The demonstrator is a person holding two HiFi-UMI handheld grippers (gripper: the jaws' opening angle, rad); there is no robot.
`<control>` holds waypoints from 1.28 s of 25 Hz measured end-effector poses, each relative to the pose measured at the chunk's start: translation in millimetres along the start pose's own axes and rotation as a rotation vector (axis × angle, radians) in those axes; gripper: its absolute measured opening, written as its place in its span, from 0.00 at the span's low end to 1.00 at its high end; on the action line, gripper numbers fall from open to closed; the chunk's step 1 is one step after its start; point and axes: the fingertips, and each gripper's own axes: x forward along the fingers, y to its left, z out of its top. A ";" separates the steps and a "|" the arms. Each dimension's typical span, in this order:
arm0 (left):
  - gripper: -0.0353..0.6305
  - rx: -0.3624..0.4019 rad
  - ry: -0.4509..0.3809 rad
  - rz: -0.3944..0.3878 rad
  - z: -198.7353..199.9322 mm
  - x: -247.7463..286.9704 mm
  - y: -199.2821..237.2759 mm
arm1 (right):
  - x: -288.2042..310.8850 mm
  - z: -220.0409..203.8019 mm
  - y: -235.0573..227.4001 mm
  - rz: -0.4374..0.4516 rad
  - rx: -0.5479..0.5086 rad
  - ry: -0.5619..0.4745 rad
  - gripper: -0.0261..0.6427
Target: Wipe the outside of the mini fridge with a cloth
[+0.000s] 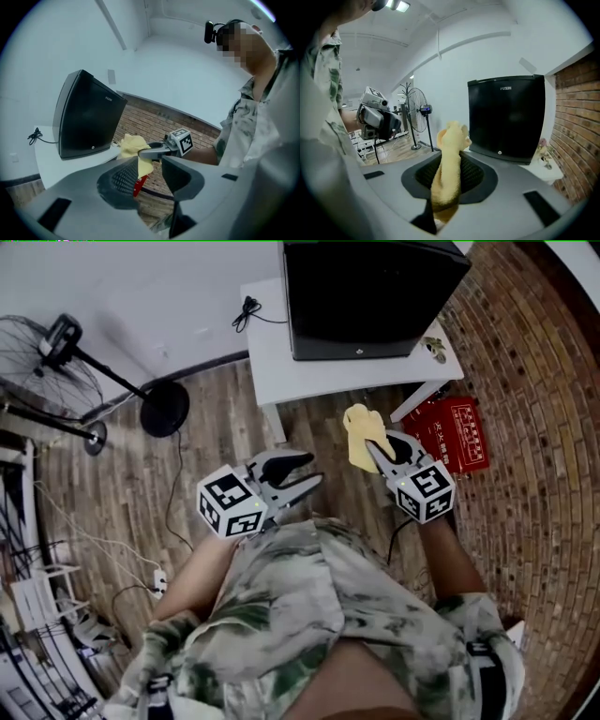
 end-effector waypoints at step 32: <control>0.10 -0.019 0.026 0.093 -56.5 54.4 -110.2 | -146.2 -39.9 18.2 0.082 -0.008 -0.091 0.18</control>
